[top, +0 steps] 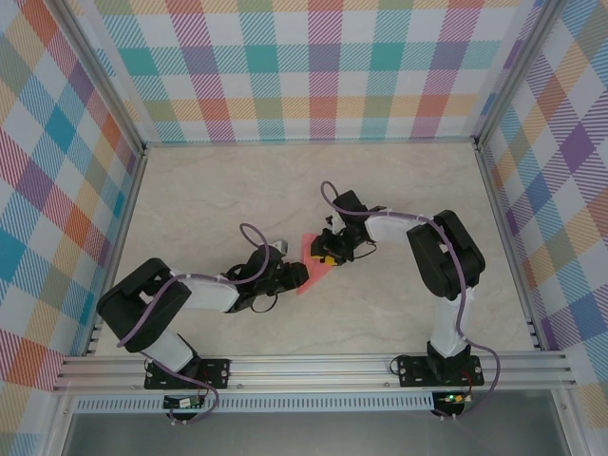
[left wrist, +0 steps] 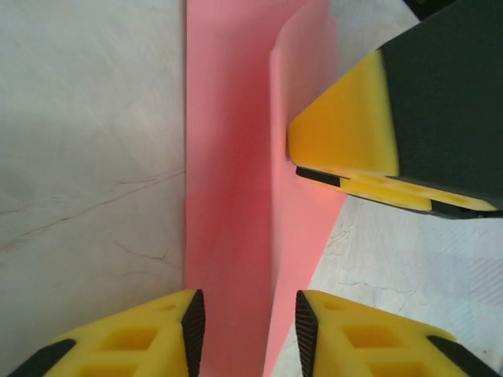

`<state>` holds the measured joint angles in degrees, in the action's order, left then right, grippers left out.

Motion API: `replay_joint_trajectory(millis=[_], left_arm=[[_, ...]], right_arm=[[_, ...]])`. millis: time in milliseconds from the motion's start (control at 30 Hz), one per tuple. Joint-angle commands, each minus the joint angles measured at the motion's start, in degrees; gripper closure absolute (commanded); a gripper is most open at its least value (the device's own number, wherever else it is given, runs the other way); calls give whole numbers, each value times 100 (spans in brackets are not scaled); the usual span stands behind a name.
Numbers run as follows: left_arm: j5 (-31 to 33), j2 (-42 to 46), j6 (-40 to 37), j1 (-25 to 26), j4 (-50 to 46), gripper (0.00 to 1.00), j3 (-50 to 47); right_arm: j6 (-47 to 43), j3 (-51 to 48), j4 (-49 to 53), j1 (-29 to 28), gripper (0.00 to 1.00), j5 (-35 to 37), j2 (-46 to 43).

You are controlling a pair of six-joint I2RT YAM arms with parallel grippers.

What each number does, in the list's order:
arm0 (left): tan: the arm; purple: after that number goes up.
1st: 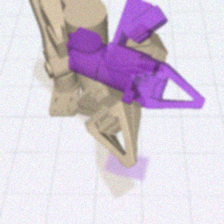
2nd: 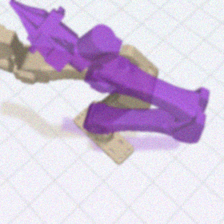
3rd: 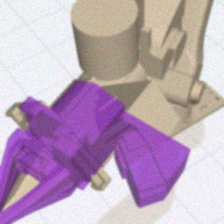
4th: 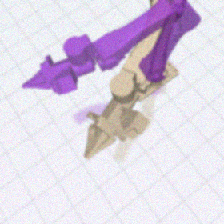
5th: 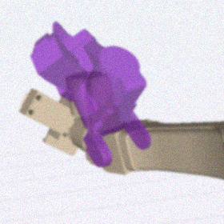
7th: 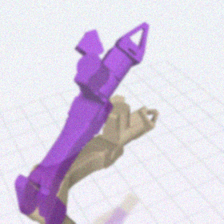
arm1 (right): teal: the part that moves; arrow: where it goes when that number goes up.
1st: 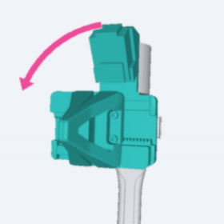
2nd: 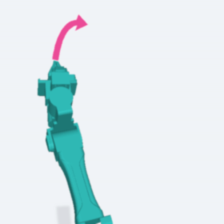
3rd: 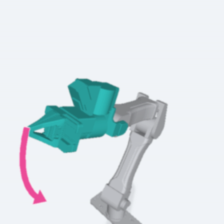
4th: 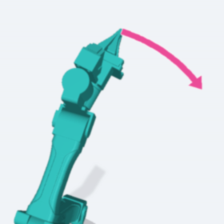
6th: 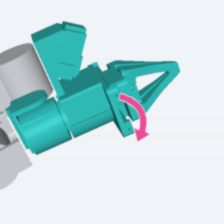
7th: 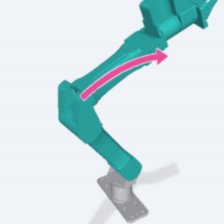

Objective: Fold a paper plane with a square sheet of paper (pick it up from the middle)

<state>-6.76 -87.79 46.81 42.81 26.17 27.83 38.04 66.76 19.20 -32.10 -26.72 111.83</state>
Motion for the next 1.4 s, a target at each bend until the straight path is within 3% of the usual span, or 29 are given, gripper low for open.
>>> replay_joint_trajectory(millis=[0,200,433,567,700,1000,1367], left_arm=[[481,651,-89,-71,-741,54,-101],[540,1209,-85,-88,-1092,51,-50],[27,683,-48,-127,-640,72,315],[-261,338,53,-160,-358,75,510],[-424,-98,99,-159,-342,84,725],[-250,-448,66,-168,-709,97,864],[-210,-656,94,-174,-789,98,925]], right_arm=[[-98,11,534,-138,61,643,312],[-110,185,944,-198,58,978,464],[89,337,1279,-227,54,1288,634],[167,381,1388,-227,50,1362,701],[271,399,1455,-227,48,1396,769],[384,408,1520,-227,52,1427,844],[285,461,1572,-227,56,1442,928]])
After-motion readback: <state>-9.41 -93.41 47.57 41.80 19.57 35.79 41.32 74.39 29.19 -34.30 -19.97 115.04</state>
